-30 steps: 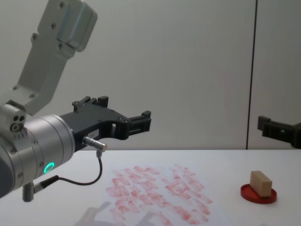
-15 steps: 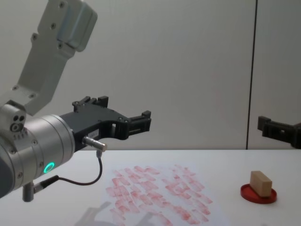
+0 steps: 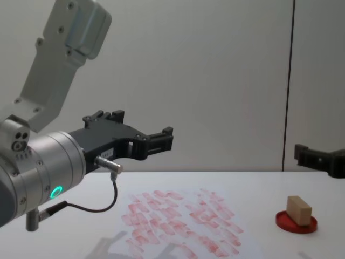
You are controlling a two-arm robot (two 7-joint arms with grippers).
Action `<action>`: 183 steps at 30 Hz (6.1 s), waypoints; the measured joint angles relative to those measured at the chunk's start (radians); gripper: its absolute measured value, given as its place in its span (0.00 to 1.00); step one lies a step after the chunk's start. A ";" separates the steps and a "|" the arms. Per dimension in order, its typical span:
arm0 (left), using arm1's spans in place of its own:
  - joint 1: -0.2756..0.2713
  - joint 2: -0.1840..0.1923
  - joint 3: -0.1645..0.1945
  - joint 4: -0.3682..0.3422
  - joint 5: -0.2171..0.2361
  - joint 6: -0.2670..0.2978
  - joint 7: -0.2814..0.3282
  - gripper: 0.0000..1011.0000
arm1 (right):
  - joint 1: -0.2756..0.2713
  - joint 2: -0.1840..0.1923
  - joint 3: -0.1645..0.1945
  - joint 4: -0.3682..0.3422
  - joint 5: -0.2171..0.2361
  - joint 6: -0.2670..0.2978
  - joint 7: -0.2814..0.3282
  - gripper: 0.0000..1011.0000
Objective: Use the one hand to pick up the stamp and affix it onto the A4 paper.
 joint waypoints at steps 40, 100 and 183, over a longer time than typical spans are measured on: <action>0.000 0.000 0.000 0.000 0.000 0.000 0.000 0.98 | 0.269 -0.155 -0.002 0.362 0.008 0.265 -0.007 0.68; 0.000 0.000 0.000 0.000 0.000 0.000 0.000 0.98 | 0.299 -0.203 -0.020 0.309 -0.038 0.245 0.025 0.22; 0.000 0.000 0.000 0.000 0.000 0.000 0.000 0.98 | 0.418 -0.317 -0.063 0.562 -0.056 0.405 0.081 0.22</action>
